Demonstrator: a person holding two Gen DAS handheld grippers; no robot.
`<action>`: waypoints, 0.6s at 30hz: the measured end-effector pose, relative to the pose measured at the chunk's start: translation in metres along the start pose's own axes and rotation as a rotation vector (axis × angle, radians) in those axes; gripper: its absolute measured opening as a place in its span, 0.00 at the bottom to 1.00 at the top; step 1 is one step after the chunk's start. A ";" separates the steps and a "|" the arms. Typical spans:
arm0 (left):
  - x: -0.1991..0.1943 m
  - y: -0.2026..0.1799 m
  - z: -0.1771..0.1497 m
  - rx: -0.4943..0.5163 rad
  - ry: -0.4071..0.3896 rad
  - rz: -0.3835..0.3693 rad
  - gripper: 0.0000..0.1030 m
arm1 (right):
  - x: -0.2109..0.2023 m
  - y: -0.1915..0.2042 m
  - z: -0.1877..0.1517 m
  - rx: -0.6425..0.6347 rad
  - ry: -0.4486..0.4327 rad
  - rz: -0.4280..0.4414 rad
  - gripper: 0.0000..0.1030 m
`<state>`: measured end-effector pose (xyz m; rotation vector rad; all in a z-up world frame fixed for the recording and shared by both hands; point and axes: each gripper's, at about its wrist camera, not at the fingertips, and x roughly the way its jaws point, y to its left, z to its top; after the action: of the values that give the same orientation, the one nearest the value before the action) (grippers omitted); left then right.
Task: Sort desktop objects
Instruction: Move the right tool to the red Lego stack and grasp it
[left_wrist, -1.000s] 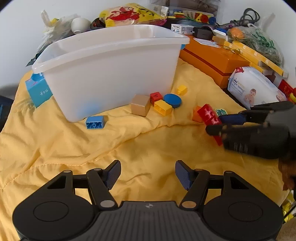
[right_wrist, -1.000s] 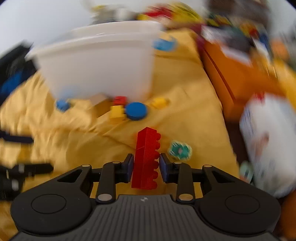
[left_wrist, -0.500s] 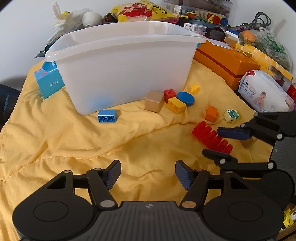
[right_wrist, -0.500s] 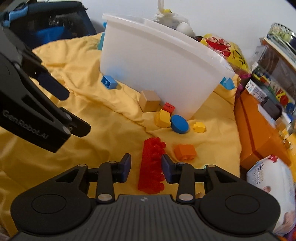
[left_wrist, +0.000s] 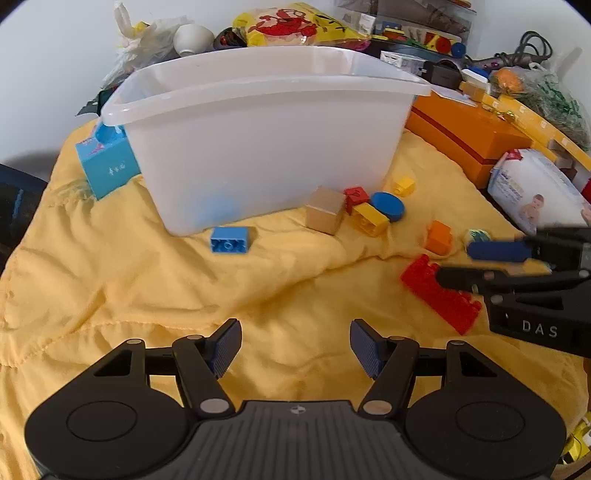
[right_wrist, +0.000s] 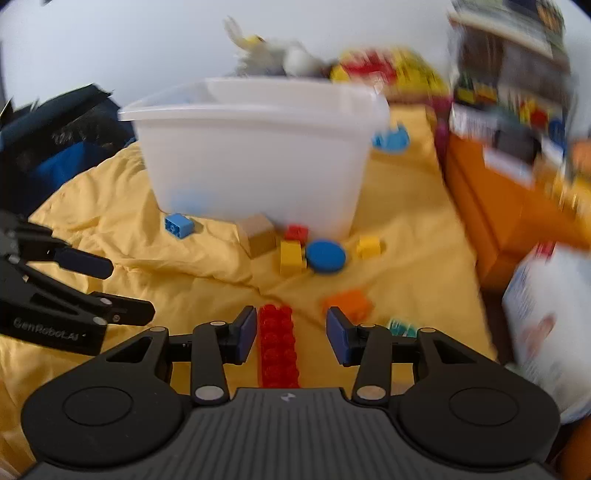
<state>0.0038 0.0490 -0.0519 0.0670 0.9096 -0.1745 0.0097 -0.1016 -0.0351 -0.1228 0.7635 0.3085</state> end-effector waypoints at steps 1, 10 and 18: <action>0.001 0.003 0.002 0.003 -0.004 0.003 0.66 | 0.005 -0.003 0.000 0.026 0.023 0.020 0.44; 0.037 0.032 0.042 -0.075 -0.059 0.089 0.63 | 0.021 -0.001 -0.012 0.041 0.133 0.059 0.28; 0.075 0.038 0.052 -0.019 0.007 0.062 0.34 | 0.018 0.000 -0.019 0.020 0.128 0.047 0.28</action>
<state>0.0965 0.0700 -0.0797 0.0777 0.9146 -0.1082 0.0097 -0.1018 -0.0617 -0.1069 0.8973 0.3401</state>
